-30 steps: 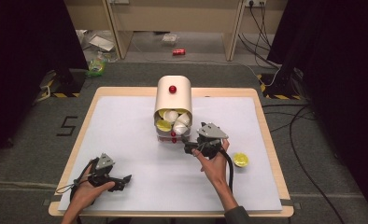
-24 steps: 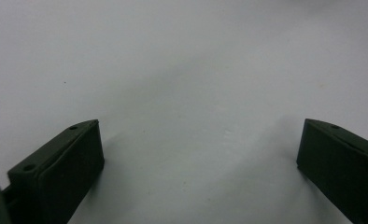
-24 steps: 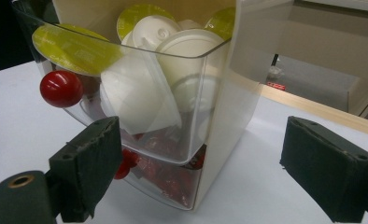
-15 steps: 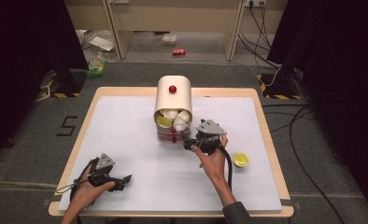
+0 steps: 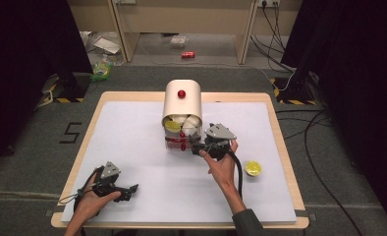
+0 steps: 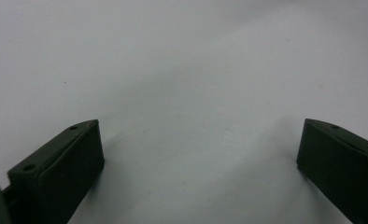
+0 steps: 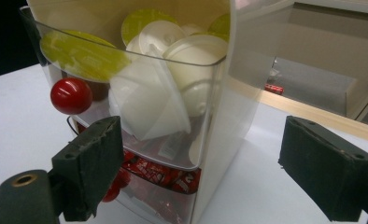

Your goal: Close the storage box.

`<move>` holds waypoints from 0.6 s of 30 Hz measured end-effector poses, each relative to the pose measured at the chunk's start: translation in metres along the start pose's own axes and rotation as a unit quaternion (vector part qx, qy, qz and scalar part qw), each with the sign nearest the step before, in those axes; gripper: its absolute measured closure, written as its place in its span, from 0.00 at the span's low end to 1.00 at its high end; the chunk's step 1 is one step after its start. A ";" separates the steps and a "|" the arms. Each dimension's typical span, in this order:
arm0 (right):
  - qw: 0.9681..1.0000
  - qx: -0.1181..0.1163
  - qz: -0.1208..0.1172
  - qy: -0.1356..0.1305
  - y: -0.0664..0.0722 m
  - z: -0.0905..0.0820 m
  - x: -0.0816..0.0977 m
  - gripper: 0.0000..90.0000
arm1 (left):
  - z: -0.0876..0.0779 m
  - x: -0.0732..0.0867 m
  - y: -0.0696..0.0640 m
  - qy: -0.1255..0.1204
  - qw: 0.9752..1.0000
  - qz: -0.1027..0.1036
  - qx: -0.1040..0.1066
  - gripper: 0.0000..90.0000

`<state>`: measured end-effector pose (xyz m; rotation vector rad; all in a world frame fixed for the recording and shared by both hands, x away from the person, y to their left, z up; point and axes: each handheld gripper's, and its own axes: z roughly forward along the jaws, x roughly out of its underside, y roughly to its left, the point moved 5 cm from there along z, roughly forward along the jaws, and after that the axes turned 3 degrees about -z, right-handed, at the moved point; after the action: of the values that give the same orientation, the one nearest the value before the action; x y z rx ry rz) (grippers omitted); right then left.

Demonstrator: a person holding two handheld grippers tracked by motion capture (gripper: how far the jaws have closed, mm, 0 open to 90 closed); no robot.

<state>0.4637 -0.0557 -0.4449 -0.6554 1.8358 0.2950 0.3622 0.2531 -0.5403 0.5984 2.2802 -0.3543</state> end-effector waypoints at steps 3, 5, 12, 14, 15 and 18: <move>1.000 0.001 -0.003 0.001 0.000 0.002 -0.002 0.14 | 0.000 0.000 0.000 0.000 1.000 0.000 0.000 0.00; 1.000 0.000 -0.005 -0.001 0.001 0.003 -0.003 0.14 | 0.000 0.000 0.000 -0.001 1.000 0.000 0.000 0.00; 1.000 -0.001 -0.005 0.002 0.002 0.005 -0.003 0.12 | 0.000 0.000 0.000 0.000 1.000 0.000 0.000 0.00; 1.000 -0.005 -0.001 0.003 0.003 0.005 -0.002 0.17 | 0.000 0.000 0.000 0.000 1.000 0.000 0.000 0.00; 1.000 -0.011 0.007 0.001 0.005 0.003 -0.001 0.20 | 0.000 0.000 0.000 -0.001 1.000 0.000 0.001 0.00; 1.000 -0.012 0.001 0.005 0.004 0.000 -0.001 0.18 | 0.000 0.000 0.000 -0.001 1.000 0.000 0.000 0.00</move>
<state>0.4617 -0.0517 -0.4449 -0.6720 1.8445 0.3166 0.3622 0.2531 -0.5403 0.5977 2.2794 -0.3558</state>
